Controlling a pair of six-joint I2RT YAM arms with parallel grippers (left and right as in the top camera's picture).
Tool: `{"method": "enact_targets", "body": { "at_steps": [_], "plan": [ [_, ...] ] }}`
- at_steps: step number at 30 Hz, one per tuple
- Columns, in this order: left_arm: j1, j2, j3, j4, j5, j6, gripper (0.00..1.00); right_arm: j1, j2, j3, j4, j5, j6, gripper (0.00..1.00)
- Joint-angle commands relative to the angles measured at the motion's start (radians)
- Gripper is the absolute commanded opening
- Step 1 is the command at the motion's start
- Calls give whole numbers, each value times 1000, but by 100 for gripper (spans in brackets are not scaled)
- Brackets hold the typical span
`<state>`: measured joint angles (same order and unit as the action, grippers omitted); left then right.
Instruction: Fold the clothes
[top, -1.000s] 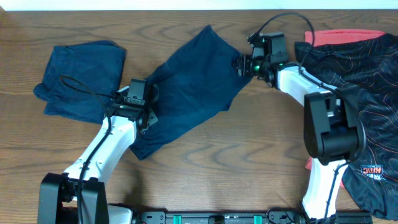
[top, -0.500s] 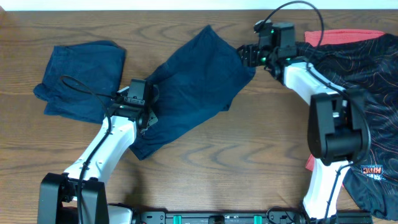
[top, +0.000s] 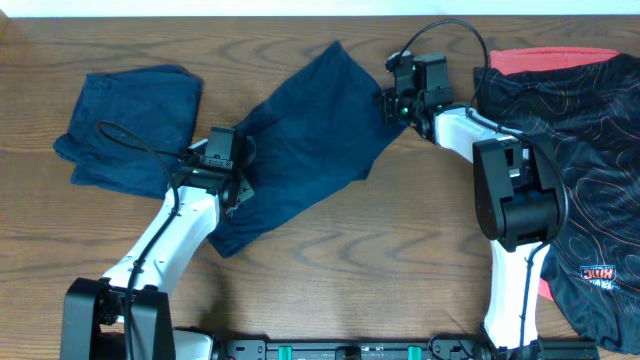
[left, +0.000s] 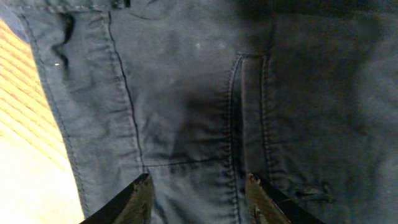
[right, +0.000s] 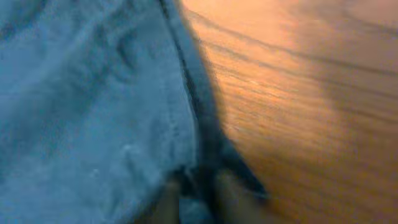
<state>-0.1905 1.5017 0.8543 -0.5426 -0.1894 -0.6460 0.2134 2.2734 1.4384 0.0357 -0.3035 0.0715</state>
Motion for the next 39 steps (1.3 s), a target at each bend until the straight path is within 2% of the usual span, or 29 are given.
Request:
{"method": "enact_targets", "body": {
  "at_steps": [1,5,12,18,19,20,21,23,24,26,32,35,39],
  "plan": [
    [3,3,-2,-3,-5,18,50,-6,4,2,-84,93,-6,1],
    [3,3,-1,-3,-5,26,50,-45,-66,2,-284,176,-5,1],
    [3,0,-1,-18,-4,70,49,-121,-261,2,-743,303,48,1],
    [3,-13,-1,-48,-1,83,50,-140,-304,2,-878,303,47,1],
    [3,-23,2,-54,0,101,55,-140,-304,2,-883,303,47,2],
    [4,-39,5,-60,-1,121,62,-140,-304,2,-887,299,47,10],
    [4,-54,5,-62,-1,132,69,-139,-304,2,-889,298,47,24],
    [5,-85,5,-63,0,134,84,-138,-309,2,-893,295,48,61],
    [5,-98,5,-63,8,134,89,-138,-314,2,-895,295,47,68],
    [7,-112,5,-60,32,134,93,-138,-336,2,-900,296,47,70],
    [58,-60,4,-17,148,157,96,-143,-478,8,-892,295,47,88],
    [106,1,4,38,284,193,96,-140,-550,8,-889,291,47,89],
    [167,106,4,112,421,230,96,-140,-595,8,-904,287,47,83]
  ]
}}
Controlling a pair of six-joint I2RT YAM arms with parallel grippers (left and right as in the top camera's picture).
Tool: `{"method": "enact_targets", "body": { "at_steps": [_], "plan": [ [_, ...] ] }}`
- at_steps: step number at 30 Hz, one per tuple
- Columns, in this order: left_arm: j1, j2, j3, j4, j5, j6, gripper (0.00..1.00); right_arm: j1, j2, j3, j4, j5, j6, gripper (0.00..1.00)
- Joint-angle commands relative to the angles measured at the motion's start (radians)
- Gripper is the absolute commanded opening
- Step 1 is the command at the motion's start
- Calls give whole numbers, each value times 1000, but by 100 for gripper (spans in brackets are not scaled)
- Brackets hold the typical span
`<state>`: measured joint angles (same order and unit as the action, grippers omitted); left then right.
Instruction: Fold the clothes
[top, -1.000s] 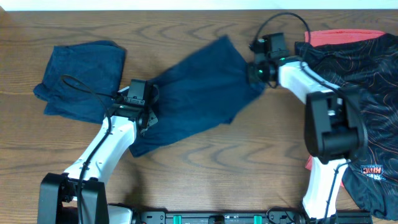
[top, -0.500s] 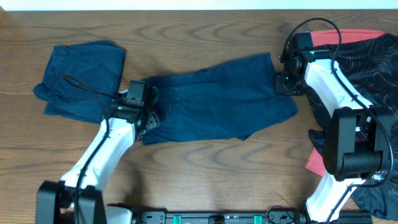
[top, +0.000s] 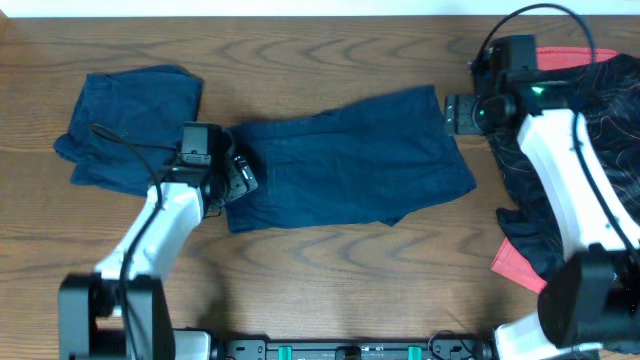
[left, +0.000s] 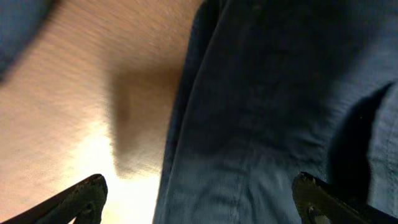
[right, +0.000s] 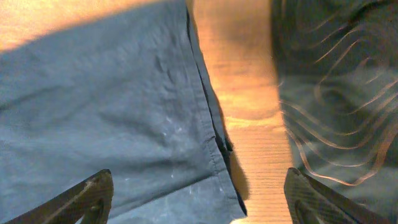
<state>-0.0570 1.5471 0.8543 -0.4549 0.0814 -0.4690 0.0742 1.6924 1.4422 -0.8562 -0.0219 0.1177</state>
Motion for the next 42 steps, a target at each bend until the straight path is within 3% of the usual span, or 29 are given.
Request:
{"method": "enact_targets", "body": {
  "at_steps": [1,5,9,10,12,13,17,21,27,36,42],
  "plan": [
    [42,85,4,41,183,75,96,-1,-15,4,-20,2,1,82],
    [57,174,4,84,245,108,94,1,-14,2,-43,-31,0,80],
    [57,229,4,114,342,140,70,16,-14,2,-47,-43,0,68],
    [57,233,4,114,349,140,60,24,-14,2,-48,-43,0,65],
    [57,235,4,113,349,149,19,39,-13,2,-50,-43,0,53],
    [57,234,5,112,349,151,6,48,-12,2,-49,-43,0,48],
    [57,215,9,70,327,150,6,84,1,2,-48,-43,-3,24],
    [57,159,48,-79,237,150,6,132,33,1,-49,-57,-23,3],
    [57,25,146,-279,190,150,6,211,133,1,-37,-196,-50,1],
    [57,-131,200,-368,194,150,6,411,343,1,-27,-394,-71,1],
    [56,-191,253,-429,197,150,6,573,463,2,90,-504,-16,1]
  ]
}}
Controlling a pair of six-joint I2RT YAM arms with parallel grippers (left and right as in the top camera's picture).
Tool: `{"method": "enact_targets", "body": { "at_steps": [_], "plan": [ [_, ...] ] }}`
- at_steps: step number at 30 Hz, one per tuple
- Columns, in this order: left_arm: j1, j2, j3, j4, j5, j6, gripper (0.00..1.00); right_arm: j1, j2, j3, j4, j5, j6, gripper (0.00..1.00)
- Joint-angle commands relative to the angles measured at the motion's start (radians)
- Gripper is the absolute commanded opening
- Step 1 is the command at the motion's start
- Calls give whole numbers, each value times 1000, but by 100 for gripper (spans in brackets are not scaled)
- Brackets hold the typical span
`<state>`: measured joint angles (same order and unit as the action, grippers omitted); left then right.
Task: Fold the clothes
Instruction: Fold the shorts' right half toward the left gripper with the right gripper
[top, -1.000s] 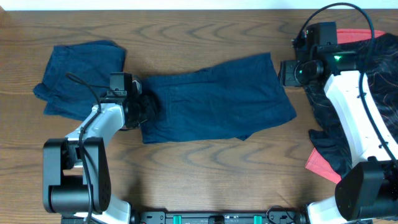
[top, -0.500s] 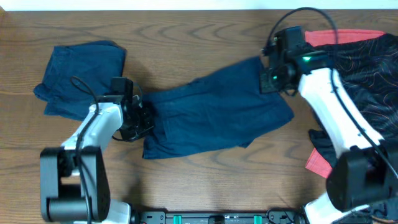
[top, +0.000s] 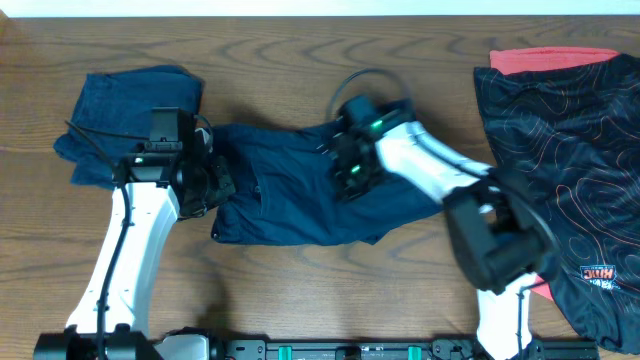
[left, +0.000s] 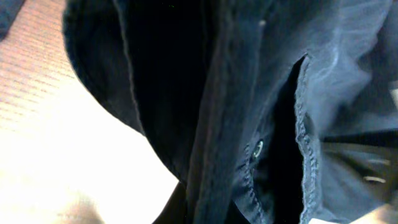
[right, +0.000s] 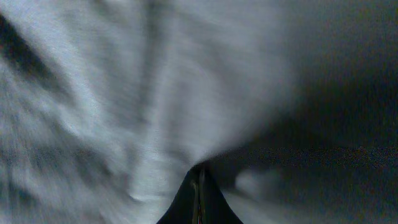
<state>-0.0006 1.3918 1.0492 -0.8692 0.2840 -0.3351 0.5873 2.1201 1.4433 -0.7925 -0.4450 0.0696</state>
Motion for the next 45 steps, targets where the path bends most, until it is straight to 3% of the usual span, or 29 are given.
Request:
{"method": "enact_targets", "body": {
  "at_steps": [1,15,26,31,36,45],
  "plan": [
    [0,-42,70,-24,2,16,6,84,50,0,52,-82,46,1],
    [-1,-86,219,-56,100,-33,6,241,84,4,338,-19,143,1],
    [-1,-85,219,-77,36,-24,6,82,-83,65,170,95,93,8],
    [-1,-85,219,-77,36,-24,6,-32,-130,64,0,191,59,1],
    [-1,-85,219,-77,37,-24,6,-95,-117,21,-134,281,37,1],
    [-48,-84,219,-76,37,-25,6,-105,-117,-143,-69,319,19,1]
  ]
}}
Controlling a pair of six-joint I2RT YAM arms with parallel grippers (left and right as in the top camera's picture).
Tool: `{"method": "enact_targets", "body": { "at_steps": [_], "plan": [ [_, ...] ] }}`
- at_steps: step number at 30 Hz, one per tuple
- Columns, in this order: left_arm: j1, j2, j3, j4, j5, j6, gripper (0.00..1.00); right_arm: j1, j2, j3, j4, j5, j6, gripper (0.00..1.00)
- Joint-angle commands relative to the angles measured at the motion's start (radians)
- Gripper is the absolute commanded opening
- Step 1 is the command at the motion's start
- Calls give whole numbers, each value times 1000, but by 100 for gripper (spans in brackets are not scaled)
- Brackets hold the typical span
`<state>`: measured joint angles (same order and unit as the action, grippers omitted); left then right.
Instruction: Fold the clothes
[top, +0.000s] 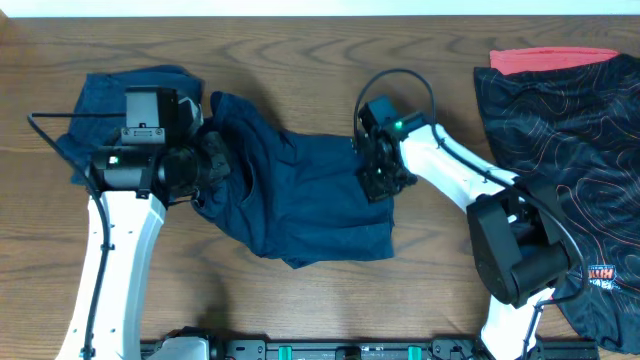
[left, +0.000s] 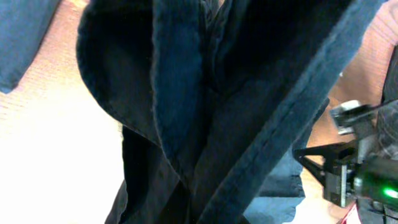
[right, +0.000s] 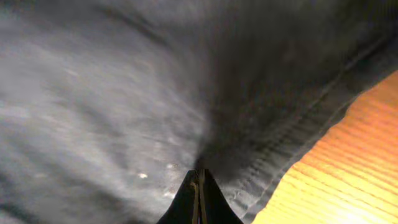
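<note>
Navy shorts (top: 300, 195) lie bunched at mid-table. Their left end is lifted off the wood, and my left gripper (top: 213, 165) is shut on it. In the left wrist view the shorts (left: 249, 93) hang in dark folds that hide the fingers. My right gripper (top: 378, 183) sits on the right part of the shorts. In its wrist view the fingers (right: 198, 180) are pressed together on the cloth (right: 124, 93), with creases running to the tip. The shorts' hem edge lies just right of them, against bare wood (right: 354, 162).
A second navy garment (top: 100, 120) lies folded at the far left, partly under my left arm. A black patterned garment with a red edge (top: 570, 120) covers the right side. The wooden table (top: 300, 310) shows in front of the shorts.
My left gripper has risen and moved back-left with the shorts' left end. My right gripper has shifted slightly right and nearer. The shorts are now shorter and bunched, their right edge beside the right gripper.
First the shorts lay diagonally, a gripper at each end. Then they lay flat and stretched, with both grippers open at the ends. Later both grippers were shut on them, the right one near the middle. Now the left end is raised and the shorts are gathered.
</note>
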<state>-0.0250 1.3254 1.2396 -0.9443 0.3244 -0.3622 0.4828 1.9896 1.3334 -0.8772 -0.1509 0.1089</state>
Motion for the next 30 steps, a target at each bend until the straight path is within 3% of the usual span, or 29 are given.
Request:
{"method": "enact_targets", "body": {
  "at_steps": [1,6,12,19,30],
  "plan": [
    [-40,-18,29,-1,-3,2,6,0,14,-51,32,24,-20,1],
    [-148,-17,27,0,0,-56,6,1,14,-101,70,24,-11,1],
    [-302,22,24,27,-5,-266,6,1,14,-104,74,24,-8,1],
    [-464,140,23,106,-5,-392,6,3,14,-104,72,24,-1,1],
    [-619,253,23,283,-5,-467,6,3,14,-104,54,20,10,1]
  ]
}}
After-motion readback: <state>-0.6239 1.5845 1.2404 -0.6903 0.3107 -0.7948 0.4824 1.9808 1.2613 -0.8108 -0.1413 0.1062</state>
